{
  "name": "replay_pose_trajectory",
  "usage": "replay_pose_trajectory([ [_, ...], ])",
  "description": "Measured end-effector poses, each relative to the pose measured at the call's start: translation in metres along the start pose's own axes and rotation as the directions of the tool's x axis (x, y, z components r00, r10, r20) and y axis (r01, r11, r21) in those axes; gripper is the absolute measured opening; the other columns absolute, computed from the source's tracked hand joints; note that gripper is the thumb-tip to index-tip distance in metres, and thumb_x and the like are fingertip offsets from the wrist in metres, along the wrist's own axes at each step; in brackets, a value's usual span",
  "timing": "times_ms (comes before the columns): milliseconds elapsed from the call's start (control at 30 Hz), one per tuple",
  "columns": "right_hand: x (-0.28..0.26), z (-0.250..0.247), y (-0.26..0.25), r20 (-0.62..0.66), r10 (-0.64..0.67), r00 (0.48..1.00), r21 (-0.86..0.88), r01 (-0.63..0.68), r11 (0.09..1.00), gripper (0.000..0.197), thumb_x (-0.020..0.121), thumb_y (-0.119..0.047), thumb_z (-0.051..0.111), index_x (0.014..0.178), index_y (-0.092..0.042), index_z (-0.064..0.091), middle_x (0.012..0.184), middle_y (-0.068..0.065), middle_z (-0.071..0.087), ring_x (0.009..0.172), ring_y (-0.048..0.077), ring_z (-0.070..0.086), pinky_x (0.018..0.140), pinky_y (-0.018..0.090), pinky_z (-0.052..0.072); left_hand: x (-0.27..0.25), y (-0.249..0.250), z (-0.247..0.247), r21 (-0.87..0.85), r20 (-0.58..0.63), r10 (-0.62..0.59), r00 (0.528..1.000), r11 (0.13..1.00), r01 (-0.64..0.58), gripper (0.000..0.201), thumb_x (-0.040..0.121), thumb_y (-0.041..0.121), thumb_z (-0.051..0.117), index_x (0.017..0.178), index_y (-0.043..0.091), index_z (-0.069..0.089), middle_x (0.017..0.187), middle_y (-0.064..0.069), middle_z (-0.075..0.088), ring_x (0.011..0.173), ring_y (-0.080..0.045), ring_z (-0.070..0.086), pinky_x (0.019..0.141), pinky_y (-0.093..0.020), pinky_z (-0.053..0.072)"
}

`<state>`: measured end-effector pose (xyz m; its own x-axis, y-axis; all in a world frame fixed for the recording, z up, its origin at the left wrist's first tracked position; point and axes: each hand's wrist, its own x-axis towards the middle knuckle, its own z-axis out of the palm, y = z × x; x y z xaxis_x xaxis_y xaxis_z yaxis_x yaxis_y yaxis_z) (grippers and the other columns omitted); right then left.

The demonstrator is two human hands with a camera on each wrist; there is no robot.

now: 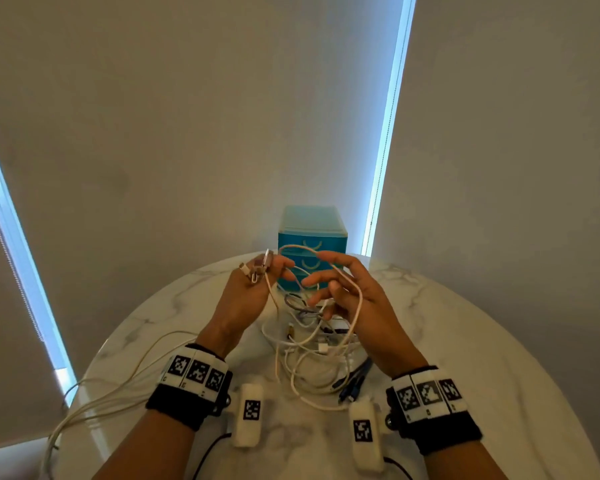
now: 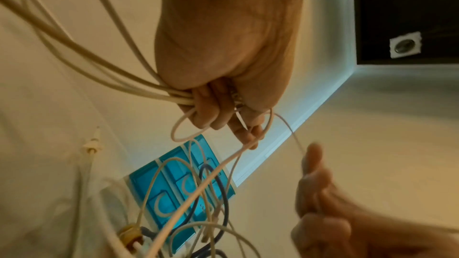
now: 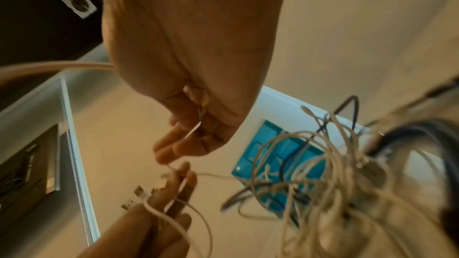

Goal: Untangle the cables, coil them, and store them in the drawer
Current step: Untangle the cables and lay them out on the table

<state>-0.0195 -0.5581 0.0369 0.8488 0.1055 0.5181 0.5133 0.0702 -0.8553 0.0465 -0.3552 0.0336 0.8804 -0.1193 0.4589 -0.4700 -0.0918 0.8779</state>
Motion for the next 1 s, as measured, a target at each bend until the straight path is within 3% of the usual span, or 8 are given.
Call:
replay_pose_trajectory([
  [133,0.002,0.010,0.011,-0.139,0.389,0.911,0.281,-0.340,0.897,0.029,0.114,-0.028,0.044,0.126,-0.007,0.060,0.101,0.022,0.072,0.069,0.026,0.071,0.055,0.030,0.056,-0.002,0.009,0.002,-0.024,0.026,0.035,0.999,0.999,-0.035,0.031,0.113,0.039,0.050,0.112,0.024,0.078,0.099,0.006,0.081,0.066,0.008,0.062,0.064,-0.021,0.043],
  [300,0.000,0.015,-0.001,-0.048,0.616,0.786,0.206,-0.595,0.777,0.086,0.101,-0.079,0.027,0.086,-0.007,0.073,0.065,0.008,0.057,0.051,0.017,0.048,0.046,0.023,0.041,-0.009,0.020,0.003,0.020,0.210,0.115,0.971,0.992,-0.122,0.027,0.111,0.033,0.055,0.109,0.022,0.078,0.104,0.005,0.081,0.101,-0.002,0.074,0.087,-0.011,0.052],
  [500,0.004,0.008,0.004,-0.193,0.567,0.801,0.327,-0.492,0.807,0.034,0.111,-0.033,0.054,0.095,-0.007,0.068,0.066,0.003,0.054,0.049,0.010,0.045,0.042,0.019,0.038,-0.009,0.013,0.001,0.026,0.360,0.163,0.919,0.982,-0.185,0.023,0.106,0.033,0.064,0.117,0.020,0.079,0.112,0.002,0.080,0.109,-0.016,0.075,0.099,-0.032,0.058],
  [600,0.011,-0.007,-0.012,-0.417,0.460,0.784,0.520,-0.209,0.828,0.018,0.109,-0.015,0.051,0.095,-0.011,0.062,0.066,-0.002,0.057,0.050,0.008,0.047,0.044,0.017,0.037,-0.007,0.017,-0.001,0.043,0.304,0.123,0.945,0.989,-0.142,0.026,0.111,0.034,0.055,0.119,0.028,0.080,0.112,0.013,0.081,0.110,0.000,0.072,0.096,-0.018,0.055],
  [767,0.022,-0.071,-0.054,-0.838,0.345,0.422,0.485,0.288,0.826,0.026,0.105,-0.002,0.038,0.092,-0.013,0.058,0.071,0.000,0.068,0.056,0.010,0.061,0.051,0.018,0.045,0.001,0.001,-0.024,0.019,-0.117,-0.102,0.988,0.994,0.105,0.030,0.113,0.035,0.052,0.110,0.030,0.081,0.076,0.010,0.070,0.067,0.002,0.060,0.066,-0.021,0.043],
  [867,0.050,-0.091,-0.058,-0.935,0.237,0.265,0.320,0.337,0.885,0.032,0.104,-0.006,0.033,0.103,0.000,0.064,0.073,0.006,0.076,0.056,0.013,0.065,0.058,0.024,0.050,0.003,-0.007,-0.025,0.034,-0.142,-0.157,0.977,0.986,0.164,0.033,0.114,0.031,0.051,0.099,0.033,0.081,0.086,-0.001,0.072,0.079,-0.016,0.061,0.070,-0.031,0.044],
  [900,0.067,-0.083,-0.061,-0.931,0.189,0.311,0.287,0.309,0.907,0.033,0.106,-0.009,0.033,0.115,0.004,0.062,0.082,0.011,0.080,0.061,0.014,0.070,0.063,0.026,0.053,0.001,-0.007,-0.023,0.066,-0.112,-0.168,0.979,0.982,0.176,0.035,0.114,0.030,0.050,0.097,0.035,0.080,0.091,-0.005,0.074,0.085,-0.021,0.064,0.074,-0.032,0.046],
  [1000,0.102,-0.008,-0.093,-0.402,0.044,0.915,0.030,-0.035,0.999,0.027,0.115,-0.016,0.043,0.135,-0.007,0.058,0.121,0.012,0.079,0.103,0.014,0.078,0.088,0.029,0.061,-0.001,-0.010,-0.018,0.097,-0.040,-0.268,0.963,0.958,0.270,0.034,0.113,0.026,0.050,0.103,0.028,0.082,0.094,-0.002,0.073,0.091,-0.019,0.066,0.070,-0.028,0.047],
])
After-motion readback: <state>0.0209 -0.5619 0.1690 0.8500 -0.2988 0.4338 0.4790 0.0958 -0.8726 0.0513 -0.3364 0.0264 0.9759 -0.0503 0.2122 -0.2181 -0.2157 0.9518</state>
